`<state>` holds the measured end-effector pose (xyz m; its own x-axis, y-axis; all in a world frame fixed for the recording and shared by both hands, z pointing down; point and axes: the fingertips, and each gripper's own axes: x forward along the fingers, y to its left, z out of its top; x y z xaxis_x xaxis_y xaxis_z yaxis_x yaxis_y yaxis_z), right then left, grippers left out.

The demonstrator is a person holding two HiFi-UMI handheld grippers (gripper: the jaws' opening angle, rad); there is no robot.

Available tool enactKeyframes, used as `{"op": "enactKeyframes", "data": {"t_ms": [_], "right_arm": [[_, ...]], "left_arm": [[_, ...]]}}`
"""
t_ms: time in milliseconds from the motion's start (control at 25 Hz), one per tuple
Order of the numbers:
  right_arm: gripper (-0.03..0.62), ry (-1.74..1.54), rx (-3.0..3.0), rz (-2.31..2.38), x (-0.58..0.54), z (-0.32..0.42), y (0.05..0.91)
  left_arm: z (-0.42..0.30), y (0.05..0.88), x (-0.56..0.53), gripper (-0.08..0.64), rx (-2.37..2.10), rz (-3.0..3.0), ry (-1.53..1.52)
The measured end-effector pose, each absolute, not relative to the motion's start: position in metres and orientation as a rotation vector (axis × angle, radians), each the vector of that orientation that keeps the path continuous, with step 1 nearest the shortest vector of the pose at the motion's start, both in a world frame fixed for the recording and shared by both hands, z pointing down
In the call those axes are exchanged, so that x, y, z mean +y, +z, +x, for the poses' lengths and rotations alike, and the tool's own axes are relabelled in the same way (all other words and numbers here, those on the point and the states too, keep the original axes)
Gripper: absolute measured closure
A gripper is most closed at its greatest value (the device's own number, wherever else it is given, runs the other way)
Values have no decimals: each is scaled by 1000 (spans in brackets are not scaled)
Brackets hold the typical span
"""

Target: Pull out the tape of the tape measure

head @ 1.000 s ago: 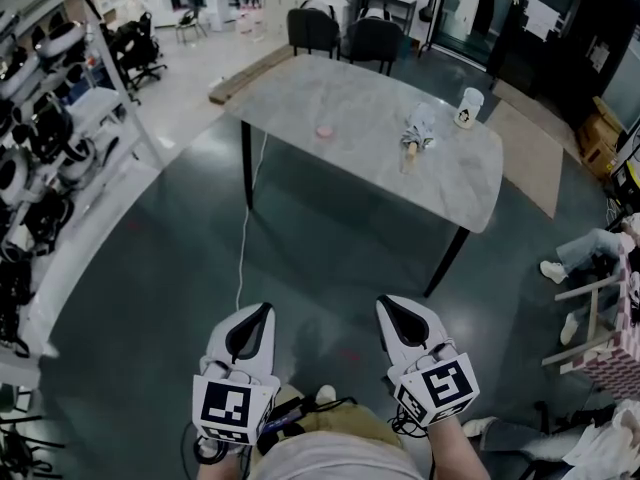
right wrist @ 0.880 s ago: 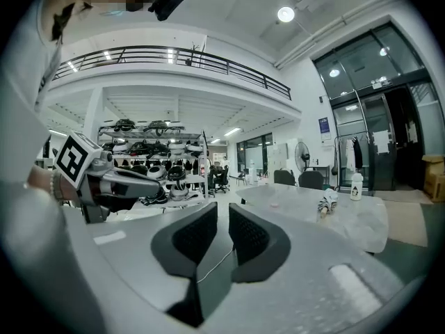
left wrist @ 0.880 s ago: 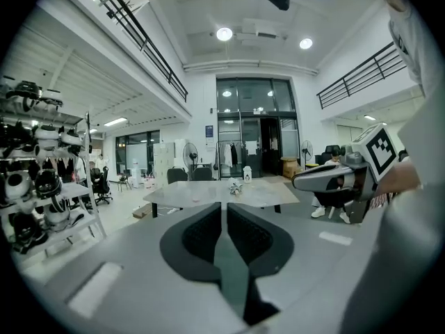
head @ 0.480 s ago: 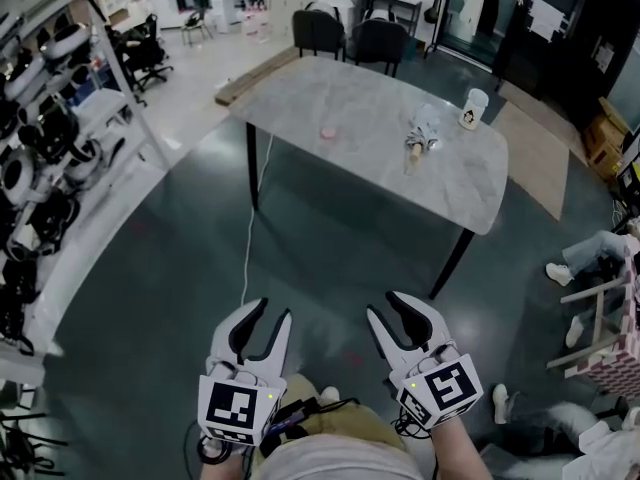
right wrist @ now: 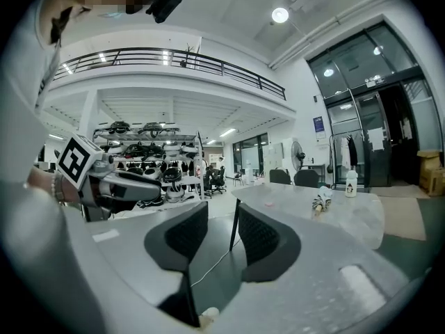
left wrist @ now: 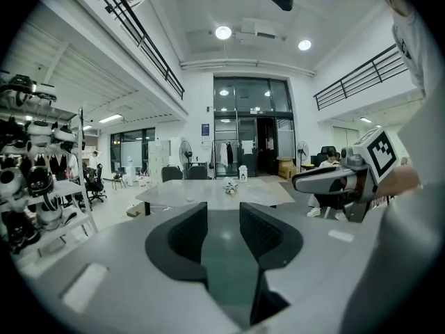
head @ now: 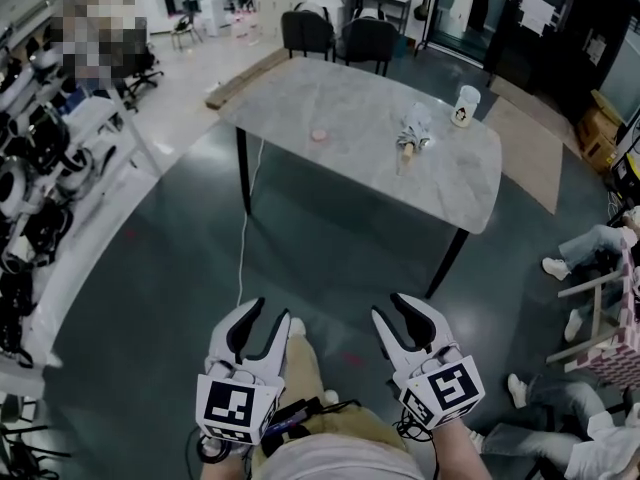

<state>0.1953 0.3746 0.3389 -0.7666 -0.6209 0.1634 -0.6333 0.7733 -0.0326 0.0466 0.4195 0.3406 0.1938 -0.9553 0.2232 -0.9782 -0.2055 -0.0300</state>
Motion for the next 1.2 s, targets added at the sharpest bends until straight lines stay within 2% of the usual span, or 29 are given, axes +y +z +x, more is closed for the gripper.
{"op": "enactKeyframes", "data": {"t_ms": [360, 1200], "right_arm": [[460, 126, -2794, 1063, 333, 188, 339], [460, 197, -2720, 1196, 179, 104, 330]], "left_arm": [[35, 339, 362, 416, -1861, 2377, 252], [-50, 329, 189, 410, -1733, 2476, 319]]}}
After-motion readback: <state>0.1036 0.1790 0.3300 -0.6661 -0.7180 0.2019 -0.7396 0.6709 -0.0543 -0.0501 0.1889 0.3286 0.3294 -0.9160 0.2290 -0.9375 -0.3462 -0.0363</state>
